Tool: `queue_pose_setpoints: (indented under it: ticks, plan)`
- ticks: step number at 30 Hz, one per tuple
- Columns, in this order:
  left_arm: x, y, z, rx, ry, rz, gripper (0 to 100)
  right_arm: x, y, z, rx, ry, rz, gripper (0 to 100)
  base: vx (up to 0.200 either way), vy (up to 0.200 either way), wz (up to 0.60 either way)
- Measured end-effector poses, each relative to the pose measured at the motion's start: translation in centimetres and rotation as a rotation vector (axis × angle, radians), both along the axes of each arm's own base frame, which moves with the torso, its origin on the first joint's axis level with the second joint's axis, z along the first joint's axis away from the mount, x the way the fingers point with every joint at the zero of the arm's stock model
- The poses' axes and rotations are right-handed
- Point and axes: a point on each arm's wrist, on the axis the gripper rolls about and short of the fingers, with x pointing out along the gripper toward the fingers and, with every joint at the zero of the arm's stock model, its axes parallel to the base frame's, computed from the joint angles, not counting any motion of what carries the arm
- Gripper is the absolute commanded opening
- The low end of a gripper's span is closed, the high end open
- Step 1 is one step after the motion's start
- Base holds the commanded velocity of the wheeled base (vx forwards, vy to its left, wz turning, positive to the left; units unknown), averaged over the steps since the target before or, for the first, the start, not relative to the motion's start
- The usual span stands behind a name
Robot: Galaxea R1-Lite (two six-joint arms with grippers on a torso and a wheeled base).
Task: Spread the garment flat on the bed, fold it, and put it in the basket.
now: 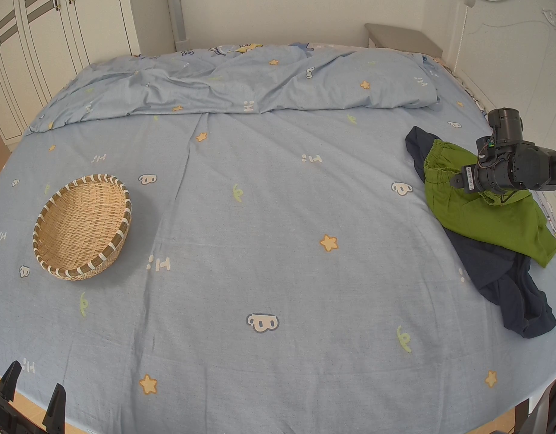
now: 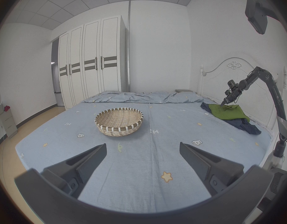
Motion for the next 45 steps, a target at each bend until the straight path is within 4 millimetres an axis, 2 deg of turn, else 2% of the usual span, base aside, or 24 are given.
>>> queue_pose_setpoints:
  ticks: [16,17,36,40,45]
  plan:
    - [0.0,0.0,0.0,0.0,0.0,0.0,100,1.3,-1.1,-1.2,-0.022,0.013,-0.06,100,0.0,0.0,0.0]
    - [0.0,0.0,0.0,0.0,0.0,0.0,100,1.3,-1.1,-1.3,-0.022,0.016,-0.061,0,0.0,0.0,0.0]
    - [0.0,0.0,0.0,0.0,0.0,0.0,100,1.9,-1.8,-1.7,-0.019,0.021,-0.081,0,0.0,0.0,0.0]
    - [0.0,0.0,0.0,0.0,0.0,0.0,100,1.2,-1.5,-1.2,-0.016,0.033,-0.069,0,0.0,0.0,0.0]
    - [0.0,0.0,0.0,0.0,0.0,0.0,100,-1.4,-0.5,0.5,0.004,0.12,-0.051,0,0.0,0.0,0.0]
